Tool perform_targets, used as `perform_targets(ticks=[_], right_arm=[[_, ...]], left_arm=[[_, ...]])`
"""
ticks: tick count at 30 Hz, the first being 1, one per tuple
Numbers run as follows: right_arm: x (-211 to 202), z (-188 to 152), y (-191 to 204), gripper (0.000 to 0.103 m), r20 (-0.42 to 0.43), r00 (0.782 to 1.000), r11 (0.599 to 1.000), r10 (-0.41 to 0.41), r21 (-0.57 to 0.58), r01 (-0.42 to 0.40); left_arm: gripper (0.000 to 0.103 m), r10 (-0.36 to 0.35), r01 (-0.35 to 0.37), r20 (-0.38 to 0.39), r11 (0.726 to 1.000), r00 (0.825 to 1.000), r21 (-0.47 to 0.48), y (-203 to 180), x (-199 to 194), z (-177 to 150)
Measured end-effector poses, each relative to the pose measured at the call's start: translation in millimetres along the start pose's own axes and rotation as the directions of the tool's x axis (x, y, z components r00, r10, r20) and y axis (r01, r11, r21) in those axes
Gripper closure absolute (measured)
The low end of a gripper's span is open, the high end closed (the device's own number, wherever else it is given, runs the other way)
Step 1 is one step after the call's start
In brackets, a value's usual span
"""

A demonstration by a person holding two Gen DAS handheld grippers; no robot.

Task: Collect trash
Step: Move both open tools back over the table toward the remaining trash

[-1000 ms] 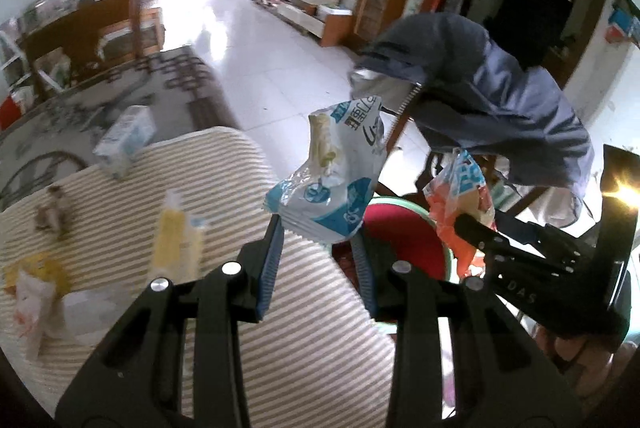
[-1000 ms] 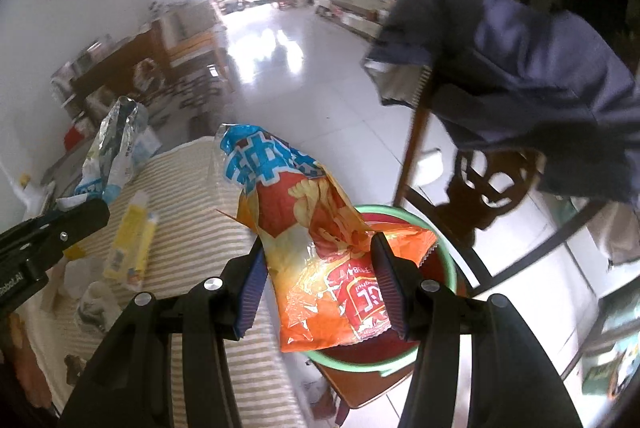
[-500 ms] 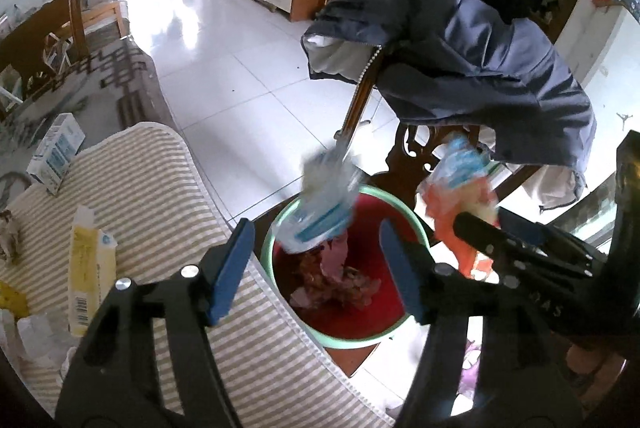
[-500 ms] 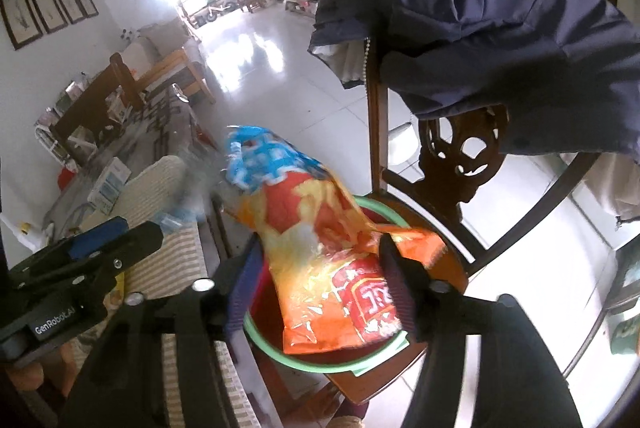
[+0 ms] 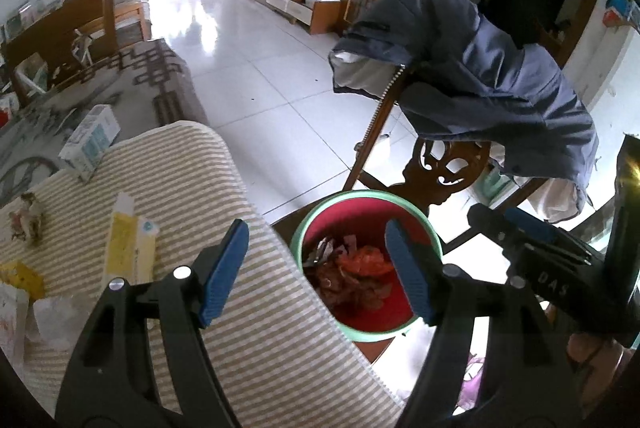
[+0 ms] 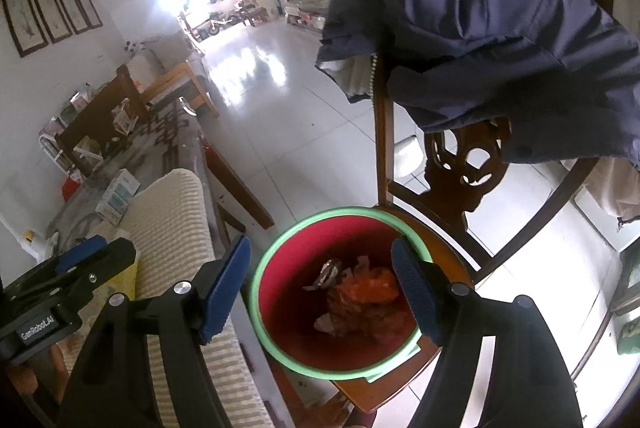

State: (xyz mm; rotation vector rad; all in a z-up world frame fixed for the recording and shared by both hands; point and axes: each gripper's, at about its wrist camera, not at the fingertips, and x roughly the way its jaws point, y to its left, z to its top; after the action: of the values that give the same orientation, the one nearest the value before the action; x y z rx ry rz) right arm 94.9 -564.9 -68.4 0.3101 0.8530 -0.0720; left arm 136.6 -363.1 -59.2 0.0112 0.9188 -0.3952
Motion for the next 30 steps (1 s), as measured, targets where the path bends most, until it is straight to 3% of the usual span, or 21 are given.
perform_targets(ticks=[9,19,25,30], right_arm=[[3,-12,55,0.028,-0.017,1.0,0.997,0.026,-0.066,-0.027],[9,-46,146,0.028,-0.061,0.997,0.983,0.055,-0.174,-0.065],[14,-76,212,0.027,-0.115,0.988,0.963,0.098,-0.24,-0.123],[24,-100,252,0.024,-0.181,0.973,0.956,0.145,-0.226,-0.185]], left_arm=[[0.034,0.031,-0.03,0.012,0.998,0.999,-0.055,47,-29,-27],[0.033,0.091,-0.087,0.017,0.981,0.996,-0.173,139,-71,-69],[0.032,0.172,-0.168,-0.003,0.955,0.985,-0.243,207,-101,-101],[0.029,0.272,-0.272,-0.039,0.927,0.962,-0.259,277,-123,-121]])
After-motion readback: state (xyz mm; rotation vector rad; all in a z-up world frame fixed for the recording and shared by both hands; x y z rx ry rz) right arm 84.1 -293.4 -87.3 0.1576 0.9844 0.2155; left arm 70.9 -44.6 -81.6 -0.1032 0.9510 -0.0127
